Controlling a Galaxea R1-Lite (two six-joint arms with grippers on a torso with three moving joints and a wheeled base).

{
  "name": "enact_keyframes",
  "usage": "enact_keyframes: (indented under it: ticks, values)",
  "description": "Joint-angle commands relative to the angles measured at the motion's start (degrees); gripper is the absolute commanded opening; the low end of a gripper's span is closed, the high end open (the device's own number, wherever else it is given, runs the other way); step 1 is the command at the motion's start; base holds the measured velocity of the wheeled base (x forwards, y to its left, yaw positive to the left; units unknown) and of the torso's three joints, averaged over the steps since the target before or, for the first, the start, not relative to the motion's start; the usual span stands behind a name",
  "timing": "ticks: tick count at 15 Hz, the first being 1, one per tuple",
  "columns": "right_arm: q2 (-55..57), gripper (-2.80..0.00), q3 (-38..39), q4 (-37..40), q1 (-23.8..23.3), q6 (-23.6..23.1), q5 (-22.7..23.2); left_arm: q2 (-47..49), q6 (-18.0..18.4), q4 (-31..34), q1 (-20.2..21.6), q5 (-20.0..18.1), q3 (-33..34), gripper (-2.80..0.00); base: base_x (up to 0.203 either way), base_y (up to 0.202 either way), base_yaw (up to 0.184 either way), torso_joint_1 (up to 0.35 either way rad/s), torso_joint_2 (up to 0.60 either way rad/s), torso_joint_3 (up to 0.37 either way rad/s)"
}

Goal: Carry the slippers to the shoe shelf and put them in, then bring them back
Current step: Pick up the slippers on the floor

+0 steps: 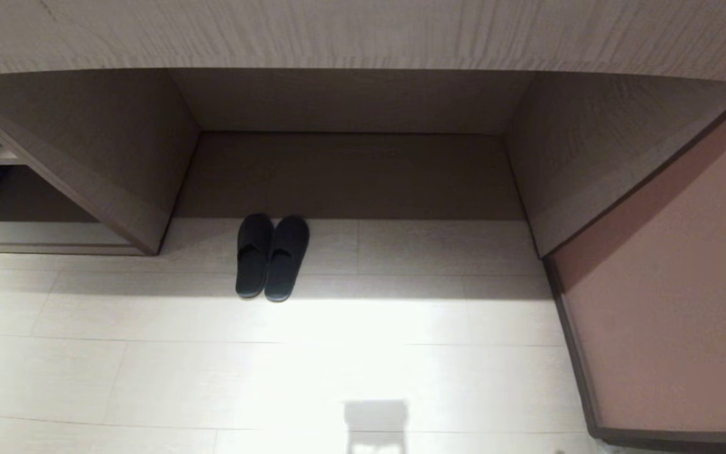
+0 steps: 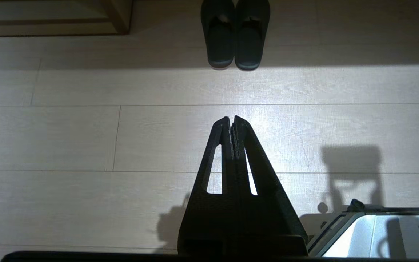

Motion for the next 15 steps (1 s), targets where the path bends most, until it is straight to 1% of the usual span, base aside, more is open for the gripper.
enact_keyframes:
  ticks: [1, 15]
  values:
    - [-0.11, -2.8, 0.0, -0.01, 0.0, -0.02, 0.04, 0.08, 0.02, 0.05, 0.02, -0.01, 0.0, -2.8, 0.0, 0.0, 0.0, 0.002, 0.01, -0.188]
    - [-0.11, -2.8, 0.0, -0.01, 0.09, -0.02, 0.04, 0.08, 0.02, 0.05, 0.02, -0.01, 0.0, -2.8, 0.0, 0.0, 0.0, 0.003, 0.0, -0.198]
